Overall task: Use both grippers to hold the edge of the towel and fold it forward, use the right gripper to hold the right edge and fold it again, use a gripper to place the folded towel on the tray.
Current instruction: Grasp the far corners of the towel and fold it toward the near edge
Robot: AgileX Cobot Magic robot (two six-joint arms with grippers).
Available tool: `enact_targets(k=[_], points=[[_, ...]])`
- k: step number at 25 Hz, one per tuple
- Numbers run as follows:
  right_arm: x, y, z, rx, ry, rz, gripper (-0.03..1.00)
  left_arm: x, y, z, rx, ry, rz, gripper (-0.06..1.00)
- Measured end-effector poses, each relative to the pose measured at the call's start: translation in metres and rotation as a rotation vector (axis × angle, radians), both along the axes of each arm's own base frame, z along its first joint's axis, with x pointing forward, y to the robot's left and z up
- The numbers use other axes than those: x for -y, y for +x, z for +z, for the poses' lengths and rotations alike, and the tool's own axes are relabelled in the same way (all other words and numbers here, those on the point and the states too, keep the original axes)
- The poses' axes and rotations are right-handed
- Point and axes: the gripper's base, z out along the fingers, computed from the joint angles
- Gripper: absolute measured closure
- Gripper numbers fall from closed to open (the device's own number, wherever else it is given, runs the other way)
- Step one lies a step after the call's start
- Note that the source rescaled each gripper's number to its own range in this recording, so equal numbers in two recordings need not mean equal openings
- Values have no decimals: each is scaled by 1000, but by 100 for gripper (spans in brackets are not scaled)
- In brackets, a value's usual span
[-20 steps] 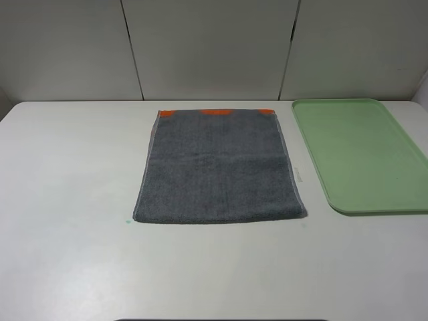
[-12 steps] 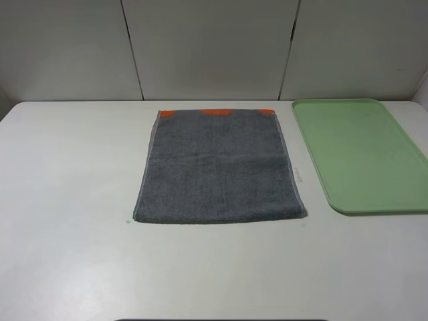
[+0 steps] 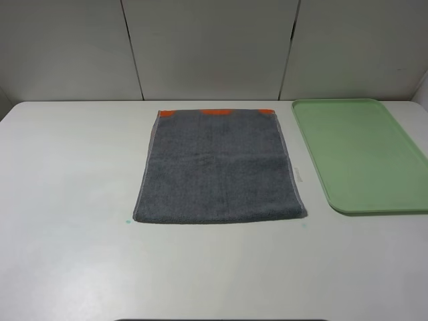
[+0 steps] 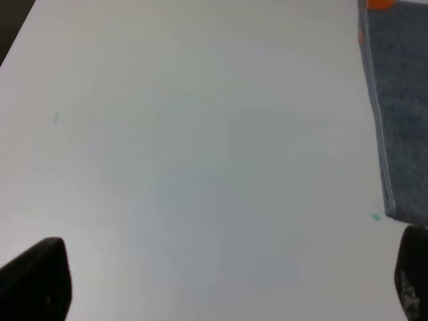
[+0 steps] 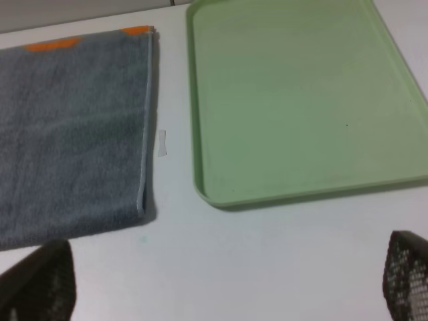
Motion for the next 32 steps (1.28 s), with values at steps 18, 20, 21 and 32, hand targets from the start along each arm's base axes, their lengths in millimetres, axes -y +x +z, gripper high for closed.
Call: enact_targets(k=[18,20,21,32], points=[[0,1,2,28,2,-2,-3,0,-1,2,20,0,-2,-3],[0,4,2,11,3,-3,-3,0,-2,6,37,-1,-3,-3],[0,7,3,-8,5,-3,-3,0,-1,9,36,-1,-3,-3],[1,72,15,-245,-28,22,-3,1,56,39,-225,158,-107,-2]])
